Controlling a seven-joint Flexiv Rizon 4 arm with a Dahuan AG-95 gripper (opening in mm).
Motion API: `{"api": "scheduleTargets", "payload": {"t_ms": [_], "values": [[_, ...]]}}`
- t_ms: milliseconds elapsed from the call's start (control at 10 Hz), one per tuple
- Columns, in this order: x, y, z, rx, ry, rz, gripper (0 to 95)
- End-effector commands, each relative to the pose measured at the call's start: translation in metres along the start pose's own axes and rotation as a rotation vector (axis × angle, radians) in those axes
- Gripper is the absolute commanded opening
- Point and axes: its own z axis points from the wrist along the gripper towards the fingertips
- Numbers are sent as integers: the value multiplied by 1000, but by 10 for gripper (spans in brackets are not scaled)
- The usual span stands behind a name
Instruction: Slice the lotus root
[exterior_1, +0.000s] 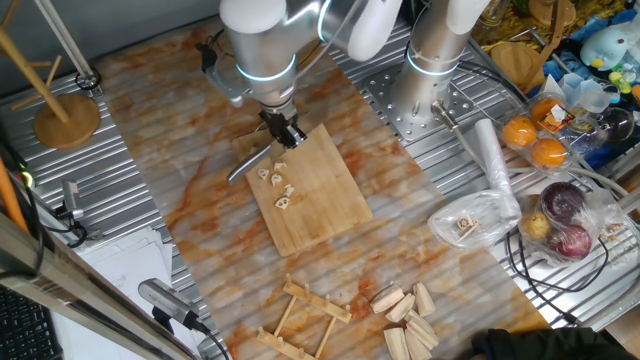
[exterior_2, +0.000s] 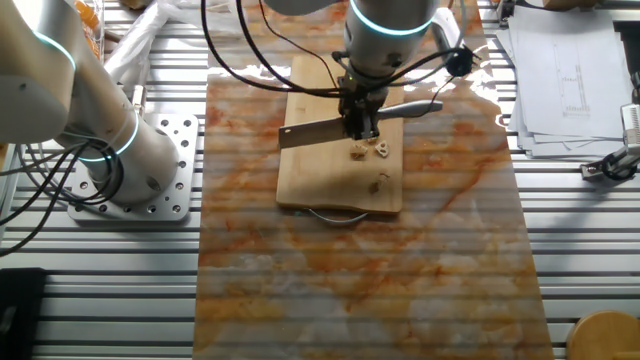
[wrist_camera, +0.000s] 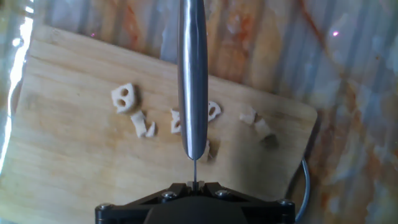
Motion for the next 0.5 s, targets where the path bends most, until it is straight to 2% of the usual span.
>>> {"api": "scheduleTargets", "payload": {"t_ms": [100, 300, 500], "values": [[3, 0, 3, -3, 1, -24, 0], [4, 0, 3, -13, -3, -49, 0], [5, 1, 2, -21, 13, -63, 0]]}}
